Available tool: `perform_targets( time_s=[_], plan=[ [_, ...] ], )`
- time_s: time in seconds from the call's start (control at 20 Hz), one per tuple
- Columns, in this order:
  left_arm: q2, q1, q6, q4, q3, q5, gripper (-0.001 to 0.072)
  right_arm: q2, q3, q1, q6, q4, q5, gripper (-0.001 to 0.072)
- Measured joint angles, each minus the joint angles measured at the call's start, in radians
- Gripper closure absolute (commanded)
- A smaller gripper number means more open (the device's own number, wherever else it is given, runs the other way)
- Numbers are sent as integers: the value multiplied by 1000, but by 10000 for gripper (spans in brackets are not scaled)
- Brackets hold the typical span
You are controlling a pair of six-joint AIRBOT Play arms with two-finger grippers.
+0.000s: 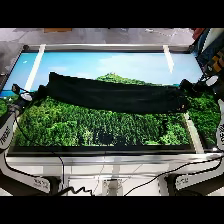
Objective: Fold the clothes and pants, and hang the long-sleeved shirts on hangers.
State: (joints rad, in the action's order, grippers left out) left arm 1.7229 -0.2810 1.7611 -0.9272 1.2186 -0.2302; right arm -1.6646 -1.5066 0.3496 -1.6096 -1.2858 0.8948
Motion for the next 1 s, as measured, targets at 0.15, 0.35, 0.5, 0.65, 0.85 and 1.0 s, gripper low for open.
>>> perform_targets(
  time_s=[0.15,0.35,0.5,0.65,0.85,1.0],
  plan=[
    [-40,6,-100,-22,63,-36,689,23,-35,-15,20,16,18,538],
    [-110,9,-341,-40,179,-227,688,37,-84,-93,30,96,-11,679],
    [-168,14,-460,-44,254,-374,688,32,-97,-218,32,133,-98,680],
    [-227,24,-536,-46,310,-509,688,4,-102,-387,19,154,-199,681],
    [-321,47,-585,-43,346,-654,688,-62,-108,-631,-47,173,-332,682],
    [-389,66,-599,-39,355,-710,688,-140,-163,-807,-77,211,-380,683]
  ],
)
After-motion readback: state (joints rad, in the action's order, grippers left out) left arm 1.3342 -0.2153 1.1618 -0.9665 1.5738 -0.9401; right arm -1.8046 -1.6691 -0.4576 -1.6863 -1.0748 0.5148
